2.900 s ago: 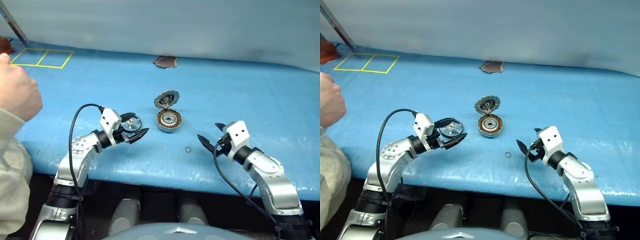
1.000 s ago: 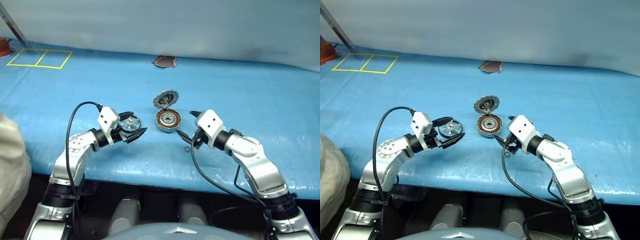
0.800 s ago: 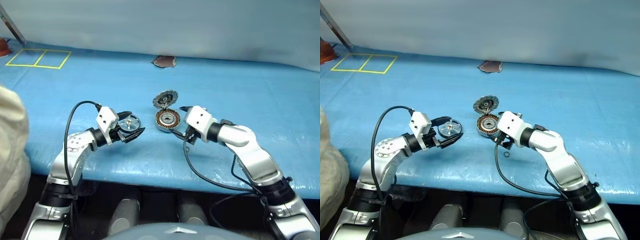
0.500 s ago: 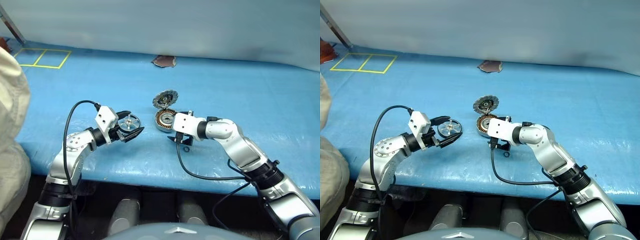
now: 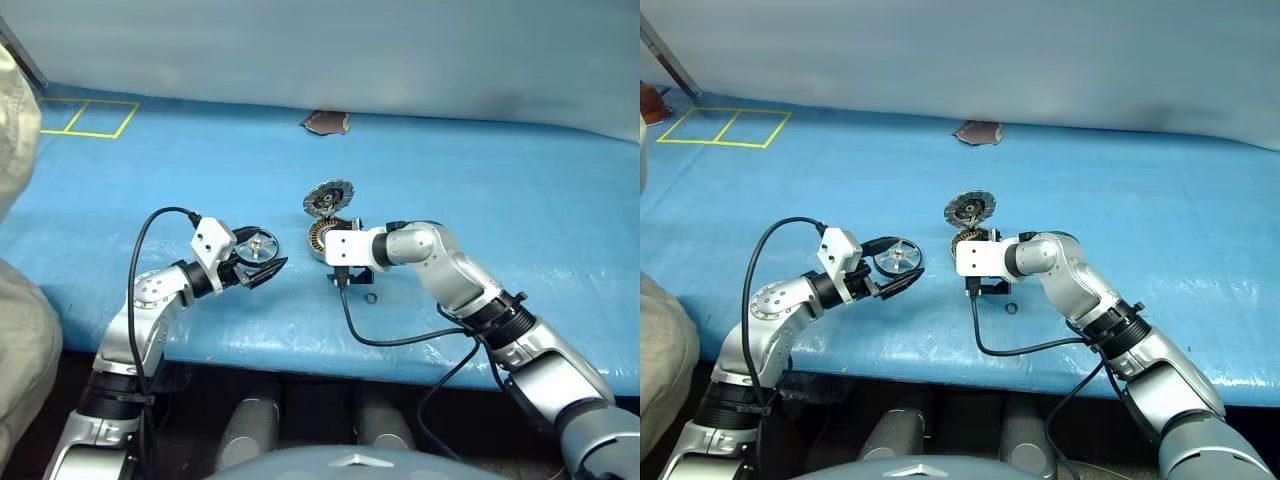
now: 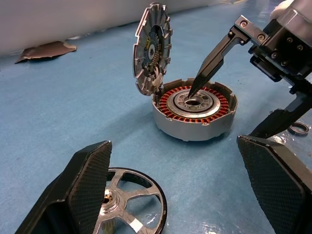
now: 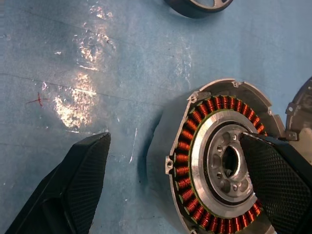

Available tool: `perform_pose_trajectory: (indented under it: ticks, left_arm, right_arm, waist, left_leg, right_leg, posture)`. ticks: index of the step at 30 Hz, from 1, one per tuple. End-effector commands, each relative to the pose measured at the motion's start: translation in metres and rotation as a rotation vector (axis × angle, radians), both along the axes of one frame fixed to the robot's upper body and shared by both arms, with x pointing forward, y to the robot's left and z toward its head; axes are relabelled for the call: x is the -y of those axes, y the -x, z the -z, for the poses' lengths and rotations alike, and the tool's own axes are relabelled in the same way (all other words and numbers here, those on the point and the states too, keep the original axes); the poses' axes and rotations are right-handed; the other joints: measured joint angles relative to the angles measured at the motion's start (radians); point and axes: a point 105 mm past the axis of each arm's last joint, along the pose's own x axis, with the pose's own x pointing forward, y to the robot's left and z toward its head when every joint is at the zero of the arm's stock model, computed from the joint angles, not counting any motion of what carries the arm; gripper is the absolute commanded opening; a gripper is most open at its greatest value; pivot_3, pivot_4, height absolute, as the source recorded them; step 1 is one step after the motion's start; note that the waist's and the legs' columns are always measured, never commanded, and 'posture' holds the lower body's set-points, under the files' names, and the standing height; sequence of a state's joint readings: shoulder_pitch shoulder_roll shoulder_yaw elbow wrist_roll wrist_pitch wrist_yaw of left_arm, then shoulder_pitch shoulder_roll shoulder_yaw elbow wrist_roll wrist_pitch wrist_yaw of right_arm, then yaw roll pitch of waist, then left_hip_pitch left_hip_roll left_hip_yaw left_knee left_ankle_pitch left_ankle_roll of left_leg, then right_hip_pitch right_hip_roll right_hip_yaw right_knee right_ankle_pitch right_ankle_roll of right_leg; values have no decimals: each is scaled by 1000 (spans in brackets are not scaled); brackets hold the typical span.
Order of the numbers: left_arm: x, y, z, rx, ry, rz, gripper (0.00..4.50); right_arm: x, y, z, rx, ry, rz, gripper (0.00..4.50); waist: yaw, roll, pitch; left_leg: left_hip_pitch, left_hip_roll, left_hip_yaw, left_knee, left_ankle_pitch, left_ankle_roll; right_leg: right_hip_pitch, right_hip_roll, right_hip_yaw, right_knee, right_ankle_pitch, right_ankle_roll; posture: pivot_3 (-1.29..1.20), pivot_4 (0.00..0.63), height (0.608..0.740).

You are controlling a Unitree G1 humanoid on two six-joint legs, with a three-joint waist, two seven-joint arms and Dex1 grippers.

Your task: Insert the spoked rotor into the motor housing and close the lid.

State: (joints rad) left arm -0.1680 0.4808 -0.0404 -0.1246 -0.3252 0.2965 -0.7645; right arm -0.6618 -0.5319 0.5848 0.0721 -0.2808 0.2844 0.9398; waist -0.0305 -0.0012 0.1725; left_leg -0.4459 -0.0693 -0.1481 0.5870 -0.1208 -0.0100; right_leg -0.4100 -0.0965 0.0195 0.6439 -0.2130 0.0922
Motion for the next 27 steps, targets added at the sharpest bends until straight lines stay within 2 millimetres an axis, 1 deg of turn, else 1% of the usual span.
perform_pose_trajectory:
  ticks: [1, 5, 15, 21, 27]
  left_arm:
    - [2, 3, -15, 61, 10, 10, 4500]
    - [1, 4, -14, 57, 9, 5, 4500]
    - [1, 7, -11, 45, 10, 4, 4500]
    - [6, 8, -10, 36, 14, 17, 4500]
    - [7, 8, -9, 32, 13, 25, 4500]
  right_arm:
    - [-4, -5, -5, 18, 27, -30, 4442]
    - [0, -11, -1, 16, 62, -29, 4442]
    - [-2, -9, -18, 61, 76, -68, 4442]
    - [-1, -11, -26, 99, 82, -59, 4442]
    - [9, -14, -20, 89, 115, -25, 4442]
  waist:
    - [-1, 0, 0]
    - [-5, 0, 0]
    - [-5, 0, 0]
    - [-5, 0, 0]
    - [-5, 0, 0]
  left_leg:
    - [0, 0, 0, 0, 0, 0]
    - [1, 0, 0, 0, 0, 0]
    - [2, 0, 0, 0, 0, -1]
    - [2, 0, 0, 0, 0, -1]
    - [2, 0, 0, 0, 0, -1]
  right_leg:
    - [0, 0, 0, 0, 0, 0]
    - [0, 0, 0, 0, 0, 0]
    - [0, 0, 0, 0, 1, 0]
    - [0, 0, 0, 0, 1, 0]
    - [0, 0, 0, 0, 1, 0]
  posture:
    - [0, 150, 740]
    - [0, 150, 740]
    - [0, 150, 740]
    - [0, 150, 740]
    - [0, 150, 740]
